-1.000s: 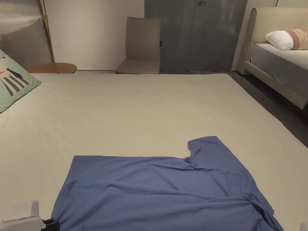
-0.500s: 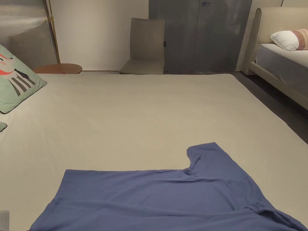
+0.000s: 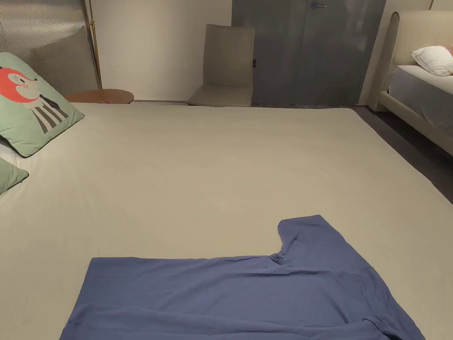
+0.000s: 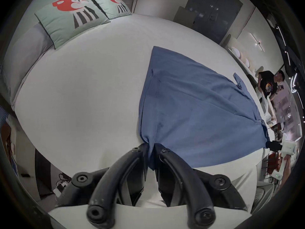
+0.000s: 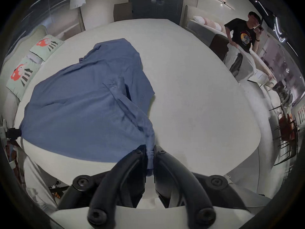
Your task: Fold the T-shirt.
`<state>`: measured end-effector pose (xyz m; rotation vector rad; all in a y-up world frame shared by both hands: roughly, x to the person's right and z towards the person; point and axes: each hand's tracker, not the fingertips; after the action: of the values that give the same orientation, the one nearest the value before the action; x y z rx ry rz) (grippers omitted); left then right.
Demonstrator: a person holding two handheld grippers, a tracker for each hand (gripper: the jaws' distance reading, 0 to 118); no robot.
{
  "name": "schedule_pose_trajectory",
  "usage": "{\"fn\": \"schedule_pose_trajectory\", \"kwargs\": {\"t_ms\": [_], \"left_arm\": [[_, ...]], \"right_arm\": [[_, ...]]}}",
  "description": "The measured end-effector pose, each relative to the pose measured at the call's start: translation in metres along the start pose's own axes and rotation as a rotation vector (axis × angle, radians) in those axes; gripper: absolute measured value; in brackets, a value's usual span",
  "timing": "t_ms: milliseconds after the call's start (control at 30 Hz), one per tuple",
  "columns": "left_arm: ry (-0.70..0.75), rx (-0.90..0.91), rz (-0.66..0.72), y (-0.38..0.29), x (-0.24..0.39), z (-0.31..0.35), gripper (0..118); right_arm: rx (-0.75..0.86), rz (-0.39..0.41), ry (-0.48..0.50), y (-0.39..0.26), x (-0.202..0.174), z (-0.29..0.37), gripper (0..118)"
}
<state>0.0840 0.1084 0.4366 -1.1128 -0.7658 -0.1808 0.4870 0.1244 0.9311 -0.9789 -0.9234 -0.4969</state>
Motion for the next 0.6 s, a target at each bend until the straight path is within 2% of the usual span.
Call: {"fn": "schedule_pose_trajectory", "kwargs": {"t_ms": [167, 200, 233, 267, 333, 367, 400, 500, 600], "left_arm": [[0.015, 0.018, 0.001, -0.006, 0.001, -0.008, 5], [0.025, 0.033, -0.009, -0.007, 0.003, -0.006, 10], [0.034, 0.059, -0.021, -0.008, 0.004, -0.003, 25], [0.064, 0.103, -0.051, -0.009, 0.006, 0.002, 46], [0.021, 0.228, -0.138, -0.008, 0.009, 0.016, 90], [0.015, 0.283, -0.162, -0.004, 0.017, 0.028, 99], [0.028, 0.334, -0.171, 0.001, 0.025, 0.038, 103], [0.055, 0.508, -0.183, 0.021, 0.048, 0.061, 103], [0.026, 0.658, -0.17, 0.038, 0.07, 0.079, 103]], "right_arm": [[-0.01, 0.004, -0.006, -0.001, 0.0, -0.01, 8], [-0.007, 0.009, -0.005, -0.002, -0.001, -0.011, 8], [0.015, 0.022, -0.006, -0.004, -0.002, -0.009, 16], [0.034, 0.034, -0.009, -0.005, -0.003, -0.005, 35], [0.128, 0.03, -0.003, -0.003, -0.005, 0.008, 95], [0.208, 0.005, 0.02, -0.001, -0.006, 0.02, 104], [0.299, -0.032, 0.041, 0.005, -0.008, 0.034, 102], [0.534, -0.089, 0.024, 0.023, -0.023, 0.066, 102], [0.731, -0.087, -0.022, 0.041, -0.048, 0.087, 102]]}}
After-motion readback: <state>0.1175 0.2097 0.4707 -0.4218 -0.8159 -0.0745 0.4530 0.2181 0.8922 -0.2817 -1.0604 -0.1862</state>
